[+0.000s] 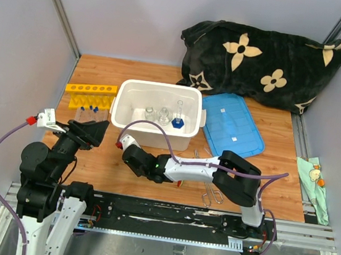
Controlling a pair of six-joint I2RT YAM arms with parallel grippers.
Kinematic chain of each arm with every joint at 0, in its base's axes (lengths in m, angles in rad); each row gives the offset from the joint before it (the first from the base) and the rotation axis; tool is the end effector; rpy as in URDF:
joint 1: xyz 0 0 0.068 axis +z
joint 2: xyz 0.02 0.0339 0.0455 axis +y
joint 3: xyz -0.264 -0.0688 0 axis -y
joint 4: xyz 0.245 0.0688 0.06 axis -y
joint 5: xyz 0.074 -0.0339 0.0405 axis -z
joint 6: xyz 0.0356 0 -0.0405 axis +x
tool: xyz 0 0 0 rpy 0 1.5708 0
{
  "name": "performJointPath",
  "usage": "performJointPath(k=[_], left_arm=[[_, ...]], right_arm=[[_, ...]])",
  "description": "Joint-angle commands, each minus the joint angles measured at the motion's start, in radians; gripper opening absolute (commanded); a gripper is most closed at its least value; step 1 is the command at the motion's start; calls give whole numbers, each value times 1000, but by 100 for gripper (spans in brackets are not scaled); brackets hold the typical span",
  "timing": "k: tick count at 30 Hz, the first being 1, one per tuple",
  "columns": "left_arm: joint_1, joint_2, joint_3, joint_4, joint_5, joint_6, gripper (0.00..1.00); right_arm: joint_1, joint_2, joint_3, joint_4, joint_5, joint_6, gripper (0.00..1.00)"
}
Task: Organize the chemistry lab equipment
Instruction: Pick up the chemistry item at the center of the board.
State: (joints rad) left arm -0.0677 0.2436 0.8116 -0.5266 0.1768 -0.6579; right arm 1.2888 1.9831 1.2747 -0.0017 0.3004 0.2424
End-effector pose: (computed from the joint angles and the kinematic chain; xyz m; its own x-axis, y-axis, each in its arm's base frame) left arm 0.0465 -0.0094 0.3641 -0.1153 -0.5955 -0.7951 0.2167 0.7660 -0.6052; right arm 0.1305 0.4128 0.1711 -0.3813 -0.4923 -0.7824 -0.7865 0.6176 -0.0052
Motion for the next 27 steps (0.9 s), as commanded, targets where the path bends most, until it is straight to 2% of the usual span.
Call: performJointPath(k=[1,9,27], left_arm=[[-4,11,3,4,-7,11,72],[-4,11,-10,6,-4,9,72],[-4,6,-31,7,-10,13,73]], right_arm=[[-7,-56,-18,-80,-19,28,35],[0,-93,-35,-84,13,16,35],[-3,45,13,-52,-17,-7,34]])
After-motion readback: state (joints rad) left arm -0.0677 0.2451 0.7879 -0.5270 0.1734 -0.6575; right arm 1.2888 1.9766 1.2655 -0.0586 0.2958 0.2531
